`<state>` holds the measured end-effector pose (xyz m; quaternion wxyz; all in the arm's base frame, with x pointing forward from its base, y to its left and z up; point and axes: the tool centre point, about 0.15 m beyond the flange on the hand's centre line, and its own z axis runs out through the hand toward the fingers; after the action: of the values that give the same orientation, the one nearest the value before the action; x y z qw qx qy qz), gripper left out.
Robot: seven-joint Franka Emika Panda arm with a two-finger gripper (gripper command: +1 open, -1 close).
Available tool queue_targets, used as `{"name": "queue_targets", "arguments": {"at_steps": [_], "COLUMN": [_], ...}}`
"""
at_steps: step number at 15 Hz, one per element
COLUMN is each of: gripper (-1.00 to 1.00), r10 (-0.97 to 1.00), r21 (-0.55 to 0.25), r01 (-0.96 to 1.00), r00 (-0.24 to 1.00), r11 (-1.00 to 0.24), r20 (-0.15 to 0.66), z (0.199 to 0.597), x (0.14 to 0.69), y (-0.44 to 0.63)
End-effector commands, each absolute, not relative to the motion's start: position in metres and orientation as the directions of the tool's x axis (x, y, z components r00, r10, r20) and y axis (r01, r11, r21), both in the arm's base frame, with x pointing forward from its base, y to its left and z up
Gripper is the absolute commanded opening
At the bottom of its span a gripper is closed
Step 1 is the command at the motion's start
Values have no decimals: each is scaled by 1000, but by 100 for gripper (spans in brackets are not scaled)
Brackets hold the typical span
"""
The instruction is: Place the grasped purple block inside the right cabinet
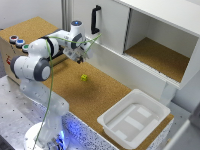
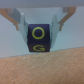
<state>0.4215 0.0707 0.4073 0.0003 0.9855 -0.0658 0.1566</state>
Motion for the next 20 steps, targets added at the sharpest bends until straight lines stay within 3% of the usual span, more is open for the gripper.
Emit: {"name": "queue_targets", "arguments": {"at_steps": [1,5,8,13,20], "gripper": [-100,-100,-100,-100,-100], "r10": [-289,-376,-381,-276,-96], "r21": [-37,13,-8,-70,-41], "r01": [-295,-405,-413,-274,-87], "r00": [892,860,833,853,865], "r11": [-955,-914,-911,-959,-995], "r20": [348,346,400,444,493], "z": [435,448,474,491,508], "x": [419,431,456,535,632], "y": [-34,-116,-174,-226,-205]}}
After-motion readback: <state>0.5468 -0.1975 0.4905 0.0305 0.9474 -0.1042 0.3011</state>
